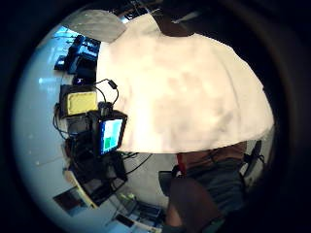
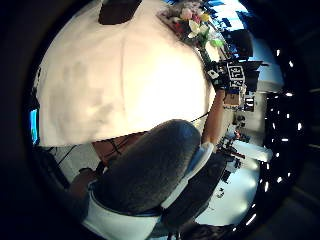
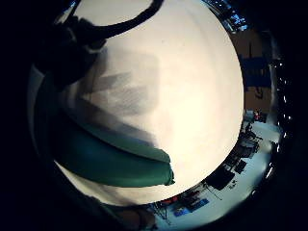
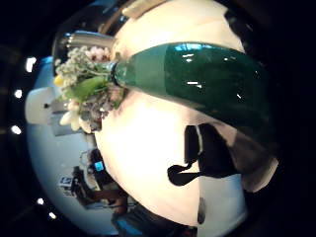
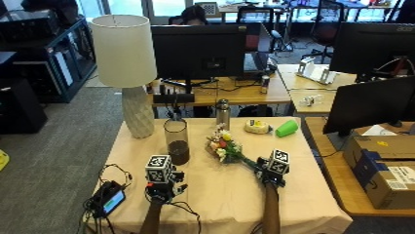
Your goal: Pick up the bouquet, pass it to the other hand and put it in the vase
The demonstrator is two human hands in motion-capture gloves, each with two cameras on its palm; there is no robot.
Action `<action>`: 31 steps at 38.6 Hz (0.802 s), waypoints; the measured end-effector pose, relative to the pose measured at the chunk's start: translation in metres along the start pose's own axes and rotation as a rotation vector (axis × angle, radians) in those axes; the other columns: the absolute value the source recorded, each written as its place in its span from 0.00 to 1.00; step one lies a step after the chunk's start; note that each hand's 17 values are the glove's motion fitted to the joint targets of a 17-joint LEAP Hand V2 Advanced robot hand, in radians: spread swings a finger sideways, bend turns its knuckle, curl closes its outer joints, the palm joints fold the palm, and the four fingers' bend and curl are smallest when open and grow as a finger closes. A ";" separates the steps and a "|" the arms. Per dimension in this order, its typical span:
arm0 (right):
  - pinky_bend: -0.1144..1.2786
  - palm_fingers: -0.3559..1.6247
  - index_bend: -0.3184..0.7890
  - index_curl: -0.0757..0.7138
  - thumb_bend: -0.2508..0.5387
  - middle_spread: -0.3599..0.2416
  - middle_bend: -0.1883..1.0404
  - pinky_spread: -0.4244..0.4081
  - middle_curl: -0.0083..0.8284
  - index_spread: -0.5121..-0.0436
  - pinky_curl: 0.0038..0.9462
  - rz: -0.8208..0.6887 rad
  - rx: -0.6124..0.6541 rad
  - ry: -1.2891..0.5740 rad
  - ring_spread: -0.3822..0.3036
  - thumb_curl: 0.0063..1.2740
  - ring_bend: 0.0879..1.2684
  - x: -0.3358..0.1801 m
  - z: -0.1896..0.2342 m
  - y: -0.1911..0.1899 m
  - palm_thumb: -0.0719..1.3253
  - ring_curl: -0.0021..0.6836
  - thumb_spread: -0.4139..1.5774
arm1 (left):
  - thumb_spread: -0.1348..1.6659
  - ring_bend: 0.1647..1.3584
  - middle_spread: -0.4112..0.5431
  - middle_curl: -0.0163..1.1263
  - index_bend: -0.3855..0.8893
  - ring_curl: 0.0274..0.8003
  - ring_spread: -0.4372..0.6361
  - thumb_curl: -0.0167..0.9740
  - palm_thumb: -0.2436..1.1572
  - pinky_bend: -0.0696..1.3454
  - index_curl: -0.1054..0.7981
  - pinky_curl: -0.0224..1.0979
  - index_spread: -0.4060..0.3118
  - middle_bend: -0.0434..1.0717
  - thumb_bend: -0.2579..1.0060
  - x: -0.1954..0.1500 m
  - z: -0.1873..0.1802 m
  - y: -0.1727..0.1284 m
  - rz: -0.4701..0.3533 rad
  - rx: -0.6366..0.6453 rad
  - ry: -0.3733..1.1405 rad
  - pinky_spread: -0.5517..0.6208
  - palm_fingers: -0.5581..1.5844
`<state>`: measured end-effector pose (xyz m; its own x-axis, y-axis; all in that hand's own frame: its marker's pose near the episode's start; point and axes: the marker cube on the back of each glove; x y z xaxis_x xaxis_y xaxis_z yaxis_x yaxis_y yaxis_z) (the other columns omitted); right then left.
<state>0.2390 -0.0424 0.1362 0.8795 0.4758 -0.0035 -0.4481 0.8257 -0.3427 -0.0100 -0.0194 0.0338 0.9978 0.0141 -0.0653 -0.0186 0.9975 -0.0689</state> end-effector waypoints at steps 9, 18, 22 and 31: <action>0.43 0.69 0.41 0.35 0.46 0.42 0.54 0.62 0.51 0.44 0.34 -0.056 0.080 -0.044 0.42 0.33 0.49 -0.012 -0.006 -0.007 0.65 0.57 0.72 | 0.59 0.40 0.75 0.30 0.38 0.28 0.87 0.17 0.11 0.51 0.29 0.32 0.68 0.23 0.15 -0.001 0.003 -0.003 0.008 -0.001 0.002 0.88 0.24; 0.49 0.79 0.43 0.43 0.39 0.33 0.50 0.36 0.54 0.49 0.41 -0.069 0.155 0.023 0.30 0.39 0.48 -0.018 -0.008 -0.015 0.72 0.64 0.60 | 0.59 0.40 0.75 0.30 0.38 0.28 0.87 0.17 0.11 0.51 0.29 0.32 0.68 0.23 0.15 0.001 0.000 0.003 0.018 -0.014 0.007 0.88 0.24; 0.53 0.84 0.45 0.47 0.35 0.30 0.51 0.27 0.56 0.50 0.43 -0.084 0.262 0.073 0.27 0.43 0.49 -0.019 -0.013 -0.023 0.73 0.66 0.53 | 0.59 0.40 0.75 0.30 0.38 0.28 0.87 0.17 0.11 0.51 0.29 0.32 0.68 0.23 0.15 0.004 -0.007 0.011 0.019 -0.018 0.016 0.88 0.24; 0.50 0.89 0.46 0.56 0.29 0.26 0.56 0.17 0.60 0.51 0.45 -0.102 0.294 0.081 0.24 0.48 0.57 -0.020 -0.010 -0.022 0.76 0.71 0.43 | 0.59 0.40 0.75 0.30 0.38 0.28 0.88 0.17 0.11 0.51 0.29 0.32 0.68 0.23 0.15 -0.001 -0.003 0.005 0.003 -0.024 0.013 0.88 0.24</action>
<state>0.2331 -0.0728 0.1339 0.9271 0.3698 -0.0615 -0.3733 0.9259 -0.0589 -0.0111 -0.0149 0.0306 0.9968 0.0158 -0.0788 -0.0231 0.9954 -0.0925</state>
